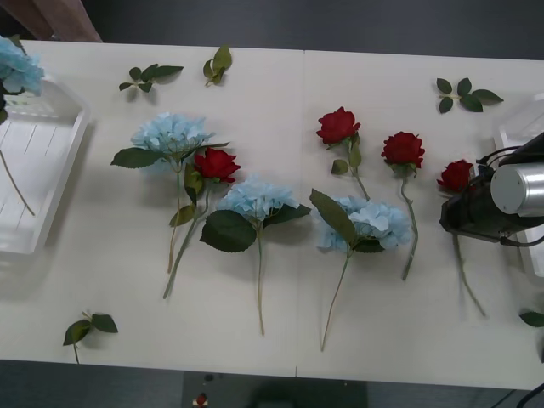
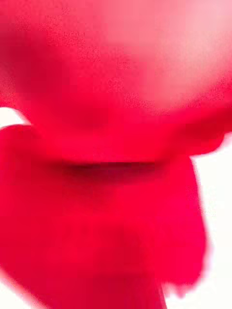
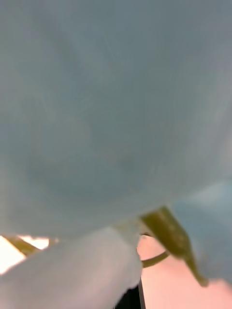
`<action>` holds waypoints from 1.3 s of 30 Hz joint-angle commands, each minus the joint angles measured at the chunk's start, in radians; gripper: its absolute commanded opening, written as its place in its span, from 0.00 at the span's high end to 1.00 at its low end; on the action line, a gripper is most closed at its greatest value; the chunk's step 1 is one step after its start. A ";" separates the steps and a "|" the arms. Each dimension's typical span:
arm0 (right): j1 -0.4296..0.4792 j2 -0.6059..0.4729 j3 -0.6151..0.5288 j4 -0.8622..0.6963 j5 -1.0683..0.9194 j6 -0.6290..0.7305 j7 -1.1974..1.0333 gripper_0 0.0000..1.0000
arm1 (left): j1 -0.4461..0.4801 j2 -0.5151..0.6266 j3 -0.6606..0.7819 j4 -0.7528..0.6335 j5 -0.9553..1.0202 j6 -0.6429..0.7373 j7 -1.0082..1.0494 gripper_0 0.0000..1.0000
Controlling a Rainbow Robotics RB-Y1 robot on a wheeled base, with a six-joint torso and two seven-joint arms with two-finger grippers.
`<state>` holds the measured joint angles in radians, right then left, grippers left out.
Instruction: Put the red flowers into the right box and the blue flowers into the left box
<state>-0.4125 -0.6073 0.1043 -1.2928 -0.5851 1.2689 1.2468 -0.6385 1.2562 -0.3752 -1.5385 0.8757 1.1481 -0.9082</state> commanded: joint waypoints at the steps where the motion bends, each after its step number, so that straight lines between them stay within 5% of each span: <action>1: -0.023 -0.005 -0.003 -0.008 0.007 -0.003 -0.053 1.00 | -0.035 0.025 0.033 0.090 -0.087 -0.011 -0.083 1.00; 11: -0.075 -0.045 -0.011 -0.033 -0.001 0.026 -0.055 1.00 | -0.035 0.023 0.035 0.322 -0.116 -0.159 -0.239 1.00; 16: -0.101 -0.060 -0.092 -0.086 -0.009 0.113 -0.044 1.00 | -0.029 0.020 0.035 0.380 -0.115 -0.202 -0.276 0.92; 26: -0.181 -0.178 -0.193 -0.131 -0.018 0.250 0.002 1.00 | 0.034 0.020 0.035 0.388 -0.115 -0.326 -0.273 0.11; 29: -0.187 -0.229 -0.199 -0.131 -0.024 0.265 0.016 1.00 | 0.034 0.020 0.035 0.380 -0.112 -0.326 -0.271 0.00; 39: -0.187 -0.304 -0.350 -0.014 -0.022 0.268 0.253 1.00 | 0.033 0.020 0.065 0.290 0.072 -0.324 -0.239 0.00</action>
<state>-0.5799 -0.8833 -0.1764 -1.3418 -0.6112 1.5325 1.3894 -0.5992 1.2561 -0.3490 -1.2122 0.9151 0.8287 -1.1717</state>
